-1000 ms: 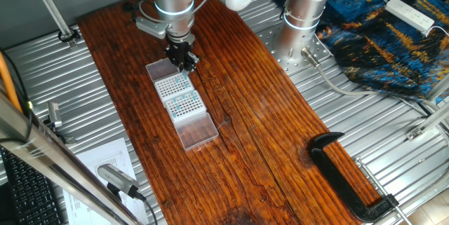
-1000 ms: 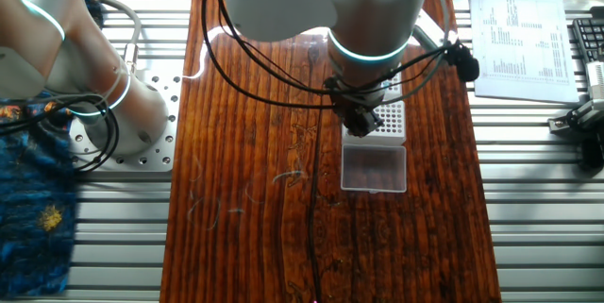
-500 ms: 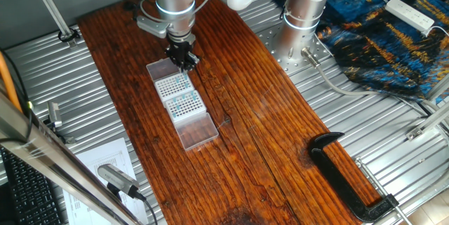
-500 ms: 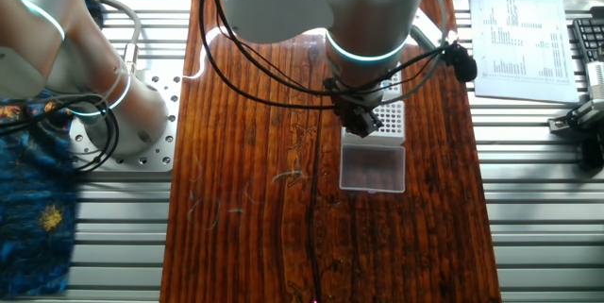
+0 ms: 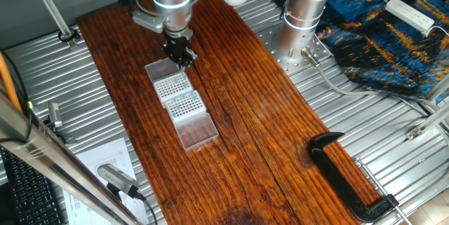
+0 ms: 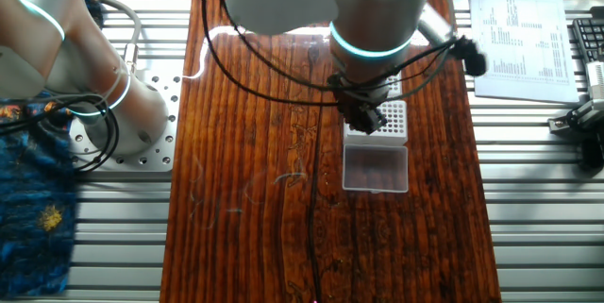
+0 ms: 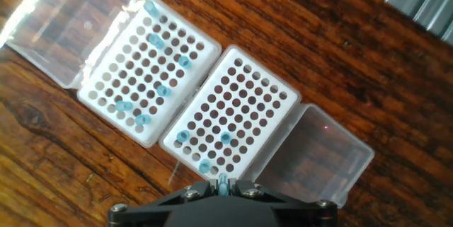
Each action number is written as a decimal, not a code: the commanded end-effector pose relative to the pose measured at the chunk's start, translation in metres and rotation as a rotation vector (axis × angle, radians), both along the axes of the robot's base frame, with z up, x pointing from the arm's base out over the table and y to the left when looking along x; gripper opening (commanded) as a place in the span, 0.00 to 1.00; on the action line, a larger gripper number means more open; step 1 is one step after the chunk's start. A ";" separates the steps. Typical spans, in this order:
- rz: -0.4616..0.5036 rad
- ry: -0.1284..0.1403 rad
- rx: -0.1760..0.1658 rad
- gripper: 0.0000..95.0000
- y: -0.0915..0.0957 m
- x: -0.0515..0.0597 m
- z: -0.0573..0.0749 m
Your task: Transfer all medium pipette tips from one holder to another
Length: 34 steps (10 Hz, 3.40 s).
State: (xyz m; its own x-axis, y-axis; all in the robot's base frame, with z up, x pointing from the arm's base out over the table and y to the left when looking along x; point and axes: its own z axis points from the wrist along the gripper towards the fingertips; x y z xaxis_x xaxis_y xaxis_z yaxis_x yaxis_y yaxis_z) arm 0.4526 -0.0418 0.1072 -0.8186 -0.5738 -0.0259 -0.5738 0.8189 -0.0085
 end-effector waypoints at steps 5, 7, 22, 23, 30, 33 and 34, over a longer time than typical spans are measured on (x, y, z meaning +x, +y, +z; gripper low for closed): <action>0.045 0.031 -0.002 0.00 0.023 0.021 0.077; -0.017 0.030 0.005 0.00 0.054 0.027 0.092; -0.173 0.021 0.063 0.00 0.129 0.020 0.026; -0.169 0.020 0.061 0.00 0.128 0.019 0.023; -0.165 0.019 0.051 0.00 0.128 0.017 0.009; -0.163 0.018 0.051 0.00 0.128 0.015 0.007; -0.158 0.019 0.051 0.00 0.128 0.015 0.007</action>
State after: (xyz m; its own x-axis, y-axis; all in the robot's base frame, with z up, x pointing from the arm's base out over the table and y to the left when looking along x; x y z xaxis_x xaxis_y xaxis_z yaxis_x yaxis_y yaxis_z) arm 0.4674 0.0861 0.1138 -0.8994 -0.4357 -0.0358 -0.4370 0.8983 0.0445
